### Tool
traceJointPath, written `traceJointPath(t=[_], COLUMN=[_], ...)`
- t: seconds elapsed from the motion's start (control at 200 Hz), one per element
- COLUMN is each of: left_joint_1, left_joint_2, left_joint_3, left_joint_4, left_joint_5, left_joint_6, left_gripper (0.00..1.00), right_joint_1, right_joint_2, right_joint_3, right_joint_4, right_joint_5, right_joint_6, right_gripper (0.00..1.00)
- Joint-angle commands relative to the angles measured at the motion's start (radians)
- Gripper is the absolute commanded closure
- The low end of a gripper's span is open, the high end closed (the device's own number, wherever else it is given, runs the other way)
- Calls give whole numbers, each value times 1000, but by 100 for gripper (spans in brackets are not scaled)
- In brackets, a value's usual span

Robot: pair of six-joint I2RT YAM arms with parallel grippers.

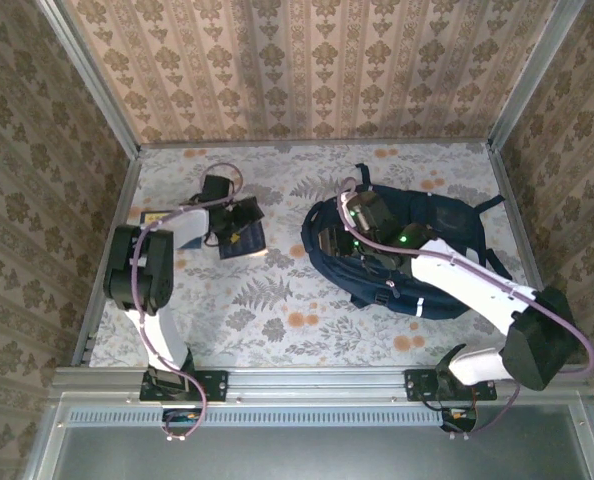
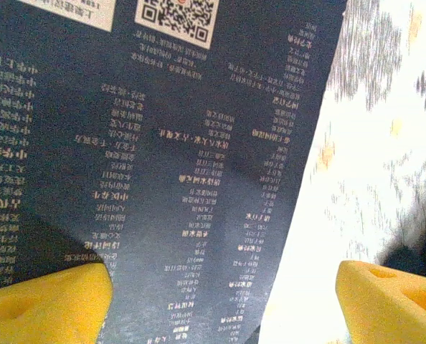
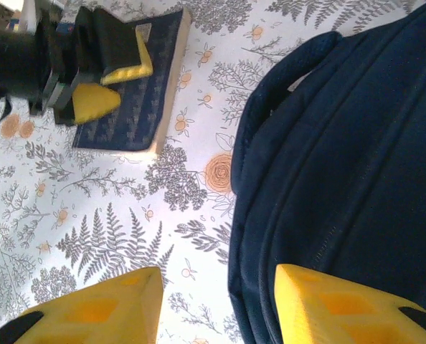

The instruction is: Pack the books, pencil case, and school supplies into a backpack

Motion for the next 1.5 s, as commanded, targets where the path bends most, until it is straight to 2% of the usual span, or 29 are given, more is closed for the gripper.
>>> traceJointPath(t=[0.0, 0.095, 0.115, 0.195, 0.33, 0.44, 0.59, 0.735, 0.845, 0.975, 1.495], left_joint_1=[-90, -156, -192, -227, -214, -175, -80, -45, -31, -29, -34], left_joint_2=[-69, -185, -212, -344, -592, -678, -683, -648, -598, -556, -467], left_joint_3=[-166, -282, -300, -351, -367, -368, -420, -464, -474, -497, -552], left_joint_4=[-97, -98, -105, -154, -215, -223, -229, -175, -130, -67, 75], left_joint_5=[20, -7, -13, -55, -131, -126, -135, -161, -131, -77, 59], left_joint_6=[-137, -203, -213, -245, -175, -72, -18, -3, 4, 3, 12], left_gripper=[16, 16, 16, 16, 14, 13, 14, 14, 15, 16, 22], right_joint_1=[8, 9, 9, 8, 9, 33, 131, 204, 213, 212, 178], right_joint_2=[51, 76, 82, 113, 160, 177, 233, 339, 400, 430, 650], right_joint_3=[47, 54, 57, 78, 121, 128, 171, 222, 235, 225, 284], right_joint_4=[10, 34, 34, 28, 13, 21, -51, -90, -99, -86, 50], right_joint_5=[-69, -96, -99, -100, -129, -130, -4, 23, 30, 47, -233], right_joint_6=[31, 61, 68, 82, 119, 178, 290, 390, 447, 458, 496], right_gripper=[53, 53, 53, 53, 58, 65, 71, 73, 64, 60, 59])
